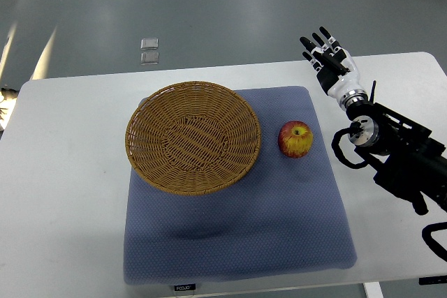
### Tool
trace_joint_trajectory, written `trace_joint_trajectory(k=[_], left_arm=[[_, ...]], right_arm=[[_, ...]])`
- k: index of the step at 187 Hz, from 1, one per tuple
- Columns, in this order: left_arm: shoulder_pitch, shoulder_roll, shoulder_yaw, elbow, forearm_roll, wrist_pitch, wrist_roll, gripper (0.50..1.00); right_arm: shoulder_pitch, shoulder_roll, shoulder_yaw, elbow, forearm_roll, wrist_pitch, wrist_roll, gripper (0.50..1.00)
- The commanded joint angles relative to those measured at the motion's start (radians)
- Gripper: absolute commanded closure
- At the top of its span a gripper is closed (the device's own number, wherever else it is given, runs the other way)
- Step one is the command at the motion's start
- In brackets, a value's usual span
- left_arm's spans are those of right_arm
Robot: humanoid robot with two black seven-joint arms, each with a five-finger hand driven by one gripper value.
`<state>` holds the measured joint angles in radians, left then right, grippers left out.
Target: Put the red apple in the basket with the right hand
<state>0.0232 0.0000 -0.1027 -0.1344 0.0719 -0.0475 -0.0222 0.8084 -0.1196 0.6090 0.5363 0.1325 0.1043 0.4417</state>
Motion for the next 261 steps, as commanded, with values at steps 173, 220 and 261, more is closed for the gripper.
trace_joint_trajectory(k=[173,220,261], left_arm=[[-0.008,0.000,0.015,0.006,0.000,0.001,-0.008,0.500],[-0.008,0.000,0.014,0.006,0.000,0.001,-0.008,0.500],[-0.006,0.000,0.014,0.004,0.000,0.001,-0.007,0.500]], right_arm=[[-0.003,-0.008,-0.002,-0.001,0.001,0.003,0.000,0.579],[0.005,-0.009,0.000,-0.004,-0.001,0.000,0.000,0.579],[0.003,-0.011,0.000,-0.002,0.001,-0.001,0.000,0.579]])
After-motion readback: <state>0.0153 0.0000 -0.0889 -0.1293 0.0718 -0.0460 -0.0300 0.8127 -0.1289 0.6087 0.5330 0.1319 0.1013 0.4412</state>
